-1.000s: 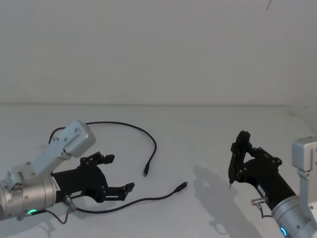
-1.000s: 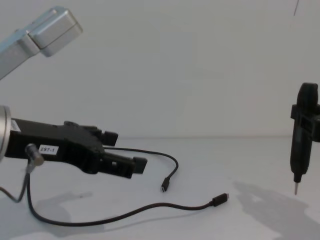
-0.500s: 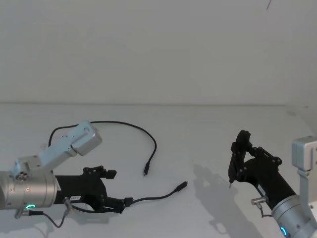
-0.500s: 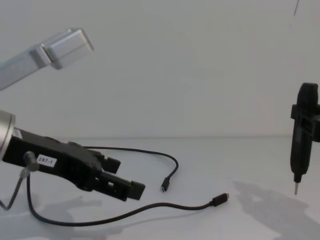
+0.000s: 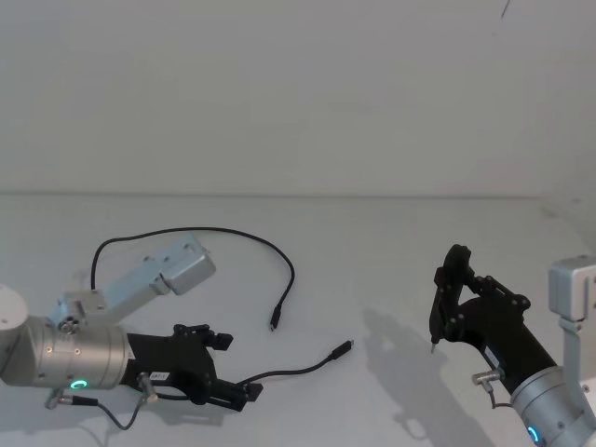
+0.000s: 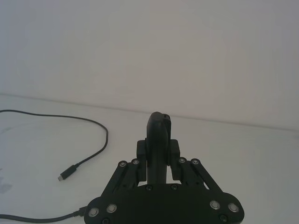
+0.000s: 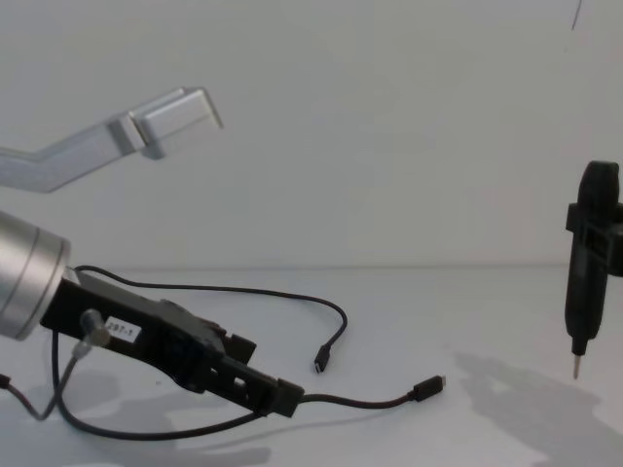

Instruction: Pick up the data cable with the one hand.

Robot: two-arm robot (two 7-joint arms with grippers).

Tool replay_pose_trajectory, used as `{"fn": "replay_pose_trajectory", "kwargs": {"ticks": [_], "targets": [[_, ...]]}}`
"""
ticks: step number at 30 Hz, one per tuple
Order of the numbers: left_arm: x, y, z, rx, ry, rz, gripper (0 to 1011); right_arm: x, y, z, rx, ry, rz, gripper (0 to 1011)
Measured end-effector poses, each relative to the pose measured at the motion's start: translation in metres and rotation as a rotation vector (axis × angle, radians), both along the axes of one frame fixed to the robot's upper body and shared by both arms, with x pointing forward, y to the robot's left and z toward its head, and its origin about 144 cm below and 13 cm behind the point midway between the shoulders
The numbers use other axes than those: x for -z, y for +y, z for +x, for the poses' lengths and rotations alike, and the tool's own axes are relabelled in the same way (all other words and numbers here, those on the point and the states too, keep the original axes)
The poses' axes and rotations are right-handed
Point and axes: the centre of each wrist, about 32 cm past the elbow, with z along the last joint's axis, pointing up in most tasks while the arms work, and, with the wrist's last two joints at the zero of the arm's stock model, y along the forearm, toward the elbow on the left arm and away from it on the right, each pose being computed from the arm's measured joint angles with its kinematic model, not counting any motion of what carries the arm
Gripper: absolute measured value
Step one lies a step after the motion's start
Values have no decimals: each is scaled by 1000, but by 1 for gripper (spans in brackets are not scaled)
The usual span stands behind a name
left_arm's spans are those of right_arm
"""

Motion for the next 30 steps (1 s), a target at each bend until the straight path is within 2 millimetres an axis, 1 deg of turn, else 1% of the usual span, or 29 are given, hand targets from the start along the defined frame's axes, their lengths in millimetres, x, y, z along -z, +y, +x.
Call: {"fn": "replay_pose_trajectory", "kwargs": {"ticks": [11, 19, 20, 21, 25, 26, 27, 28, 29, 30], "targets": [[5, -15, 11, -3, 20, 43, 1001, 0, 0, 0, 0, 0, 0, 279], [7, -21, 15, -10, 21, 55, 999, 0, 0, 0, 0, 0, 0, 279], [8, -22, 16, -11, 21, 57, 968, 0, 0, 0, 0, 0, 0, 279], [8, -23, 16, -11, 21, 58, 968, 0, 0, 0, 0, 0, 0, 279], [8, -25, 17, -13, 21, 61, 872, 0, 0, 0, 0, 0, 0, 279], [8, -25, 17, -13, 21, 62, 864, 0, 0, 0, 0, 0, 0, 279], [9, -26, 17, -14, 21, 63, 822, 0, 0, 0, 0, 0, 0, 279], [9, -26, 18, -14, 21, 63, 822, 0, 0, 0, 0, 0, 0, 279], [9, -26, 18, -14, 21, 64, 771, 0, 0, 0, 0, 0, 0, 279], [9, -26, 18, -14, 21, 64, 752, 0, 0, 0, 0, 0, 0, 279]]}}
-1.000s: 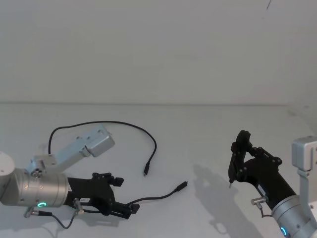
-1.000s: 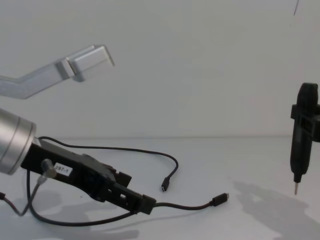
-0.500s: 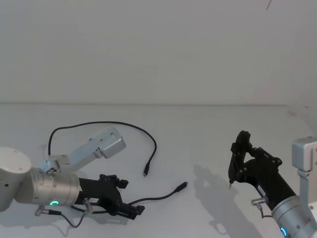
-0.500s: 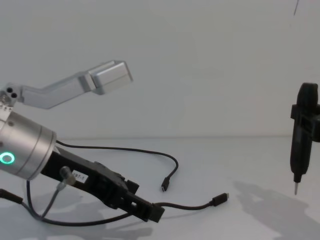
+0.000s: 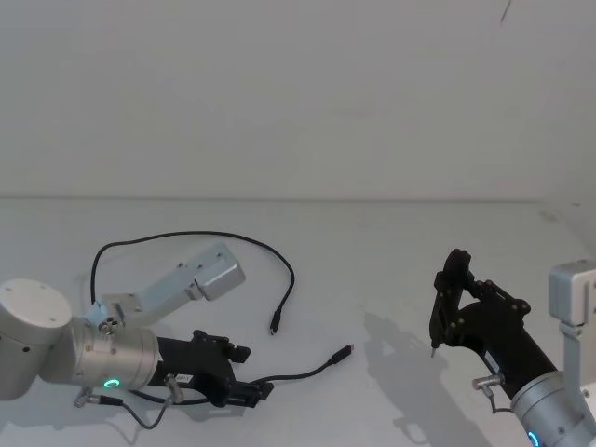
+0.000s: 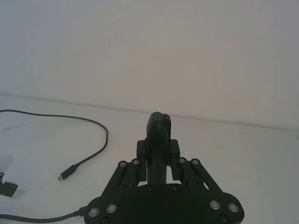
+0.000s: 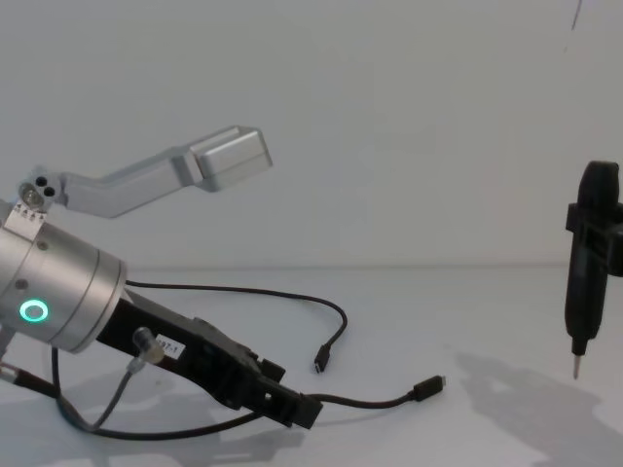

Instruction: Pick up the data cable with the one hand.

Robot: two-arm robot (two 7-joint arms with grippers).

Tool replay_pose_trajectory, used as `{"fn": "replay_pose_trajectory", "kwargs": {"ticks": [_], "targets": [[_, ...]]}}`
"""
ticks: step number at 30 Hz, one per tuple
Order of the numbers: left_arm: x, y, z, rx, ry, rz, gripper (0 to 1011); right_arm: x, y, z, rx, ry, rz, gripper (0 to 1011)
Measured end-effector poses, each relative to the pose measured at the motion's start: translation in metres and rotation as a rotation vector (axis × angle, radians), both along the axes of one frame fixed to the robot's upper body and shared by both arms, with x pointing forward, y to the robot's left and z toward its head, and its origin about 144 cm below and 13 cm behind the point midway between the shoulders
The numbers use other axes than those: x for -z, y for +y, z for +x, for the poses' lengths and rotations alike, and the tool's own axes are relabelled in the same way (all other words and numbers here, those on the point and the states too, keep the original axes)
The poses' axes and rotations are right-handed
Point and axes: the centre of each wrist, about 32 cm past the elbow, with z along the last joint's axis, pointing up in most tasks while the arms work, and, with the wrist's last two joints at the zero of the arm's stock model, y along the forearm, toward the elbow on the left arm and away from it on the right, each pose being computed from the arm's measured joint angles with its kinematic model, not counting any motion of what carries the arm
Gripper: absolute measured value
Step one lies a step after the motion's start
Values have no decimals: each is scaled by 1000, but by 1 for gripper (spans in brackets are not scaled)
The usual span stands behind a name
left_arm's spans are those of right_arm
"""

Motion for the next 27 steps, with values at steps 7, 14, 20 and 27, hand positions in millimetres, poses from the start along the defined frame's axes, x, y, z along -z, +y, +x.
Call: {"fn": "replay_pose_trajectory", "kwargs": {"ticks": [7, 14, 20, 27], "targets": [[0, -2, 1, -1, 0, 3, 540, 0, 0, 0, 0, 0, 0, 279], [1, -2, 1, -2, 0, 4, 293, 0, 0, 0, 0, 0, 0, 279], [1, -3, 2, -2, 1, 5, 99, 0, 0, 0, 0, 0, 0, 279], [1, -3, 2, -3, 0, 6, 36, 0, 0, 0, 0, 0, 1, 279]]}}
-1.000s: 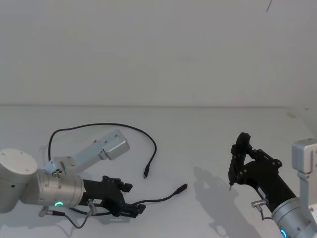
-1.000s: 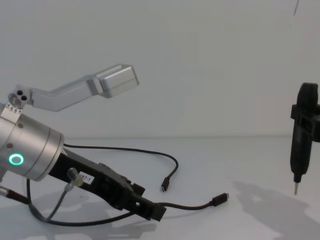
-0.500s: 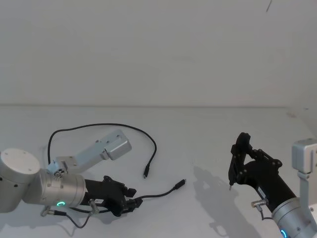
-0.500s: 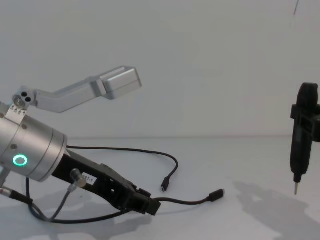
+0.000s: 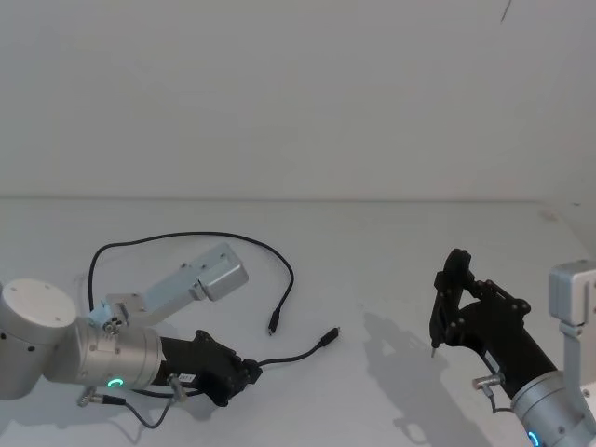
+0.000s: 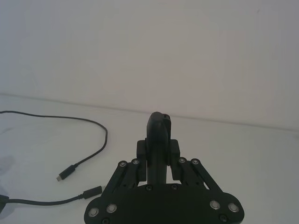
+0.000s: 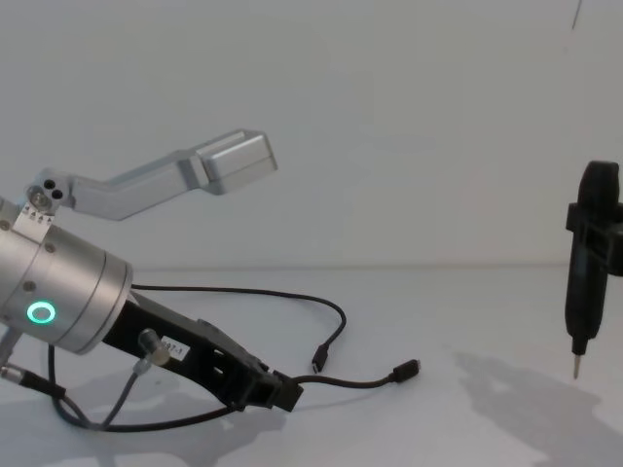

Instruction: Pick up the data cable with the one hand.

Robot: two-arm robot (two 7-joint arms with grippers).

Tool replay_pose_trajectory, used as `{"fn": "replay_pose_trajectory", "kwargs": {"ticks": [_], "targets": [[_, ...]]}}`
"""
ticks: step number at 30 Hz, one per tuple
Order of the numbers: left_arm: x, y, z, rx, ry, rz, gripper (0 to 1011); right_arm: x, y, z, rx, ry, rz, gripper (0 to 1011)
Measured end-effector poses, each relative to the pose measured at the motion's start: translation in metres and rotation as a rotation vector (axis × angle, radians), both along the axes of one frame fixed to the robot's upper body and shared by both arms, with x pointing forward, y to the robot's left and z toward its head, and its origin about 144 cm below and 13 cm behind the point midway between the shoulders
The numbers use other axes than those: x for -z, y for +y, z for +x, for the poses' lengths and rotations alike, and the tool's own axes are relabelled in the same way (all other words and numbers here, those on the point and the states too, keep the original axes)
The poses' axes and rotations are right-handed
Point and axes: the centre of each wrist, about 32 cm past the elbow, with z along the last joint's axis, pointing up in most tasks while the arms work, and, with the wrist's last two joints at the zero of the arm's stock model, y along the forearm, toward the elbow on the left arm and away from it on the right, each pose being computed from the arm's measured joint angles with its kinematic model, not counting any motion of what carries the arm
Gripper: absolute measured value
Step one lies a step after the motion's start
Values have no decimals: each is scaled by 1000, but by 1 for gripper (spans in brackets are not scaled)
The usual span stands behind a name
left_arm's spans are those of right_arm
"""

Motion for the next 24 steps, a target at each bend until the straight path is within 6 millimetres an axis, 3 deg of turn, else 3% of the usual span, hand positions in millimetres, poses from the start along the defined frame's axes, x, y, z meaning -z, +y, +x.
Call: {"fn": "replay_pose_trajectory", "kwargs": {"ticks": [24], "targets": [[-6, 11, -5, 77, -209, -115, 35, -40, 9, 20, -83, -76, 117, 279]]}}
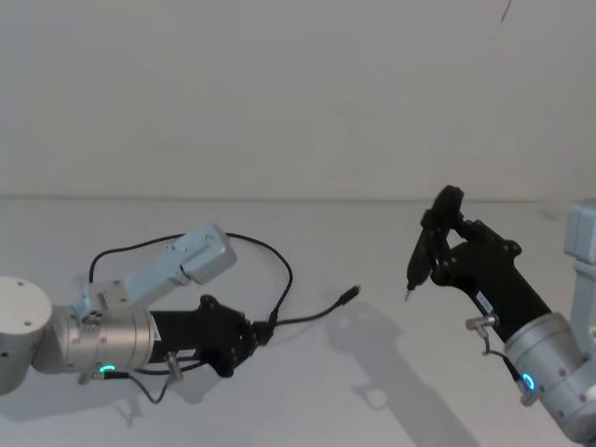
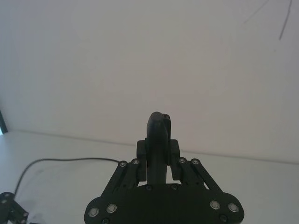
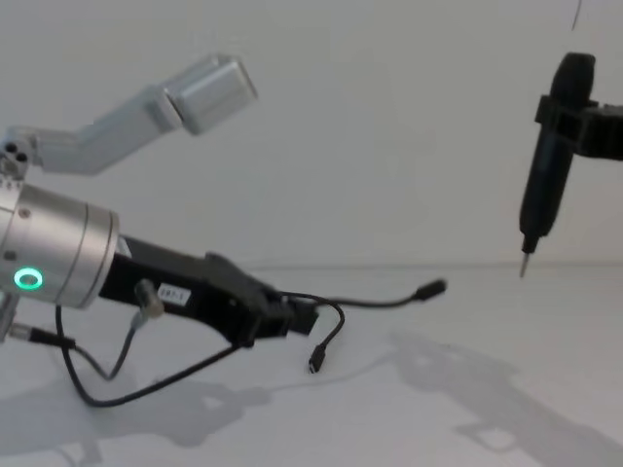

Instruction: Pick up the data cable with the one hand.

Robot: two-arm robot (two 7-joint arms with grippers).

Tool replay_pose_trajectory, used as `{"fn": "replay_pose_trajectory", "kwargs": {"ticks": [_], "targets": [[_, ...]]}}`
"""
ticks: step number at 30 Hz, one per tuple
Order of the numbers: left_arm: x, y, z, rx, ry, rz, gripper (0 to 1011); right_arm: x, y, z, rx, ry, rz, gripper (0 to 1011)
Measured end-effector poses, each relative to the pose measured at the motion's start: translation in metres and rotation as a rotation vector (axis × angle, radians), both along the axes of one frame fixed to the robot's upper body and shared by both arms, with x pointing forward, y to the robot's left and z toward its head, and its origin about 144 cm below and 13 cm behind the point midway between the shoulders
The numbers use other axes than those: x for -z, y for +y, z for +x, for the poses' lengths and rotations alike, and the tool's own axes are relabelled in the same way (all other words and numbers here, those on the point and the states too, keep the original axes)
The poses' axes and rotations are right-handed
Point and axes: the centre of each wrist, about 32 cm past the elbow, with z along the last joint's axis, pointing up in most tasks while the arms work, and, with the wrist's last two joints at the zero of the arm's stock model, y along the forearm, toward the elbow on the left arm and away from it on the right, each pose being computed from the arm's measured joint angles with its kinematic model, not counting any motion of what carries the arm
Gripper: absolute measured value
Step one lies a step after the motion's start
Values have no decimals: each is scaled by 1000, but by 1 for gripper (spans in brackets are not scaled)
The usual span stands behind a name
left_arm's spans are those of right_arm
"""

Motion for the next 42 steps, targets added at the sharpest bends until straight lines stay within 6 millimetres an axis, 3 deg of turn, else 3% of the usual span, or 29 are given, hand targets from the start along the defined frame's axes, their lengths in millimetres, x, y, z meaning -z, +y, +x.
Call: {"fn": "replay_pose_trajectory", "kwargs": {"ticks": [16, 42], "targets": [[-11, 8, 1, 49, -114, -88, 35, -16, 3, 22, -57, -26, 25, 279], [-15, 10, 1, 65, -152, -115, 35, -45, -3, 39, -137, -102, -1, 279]]}}
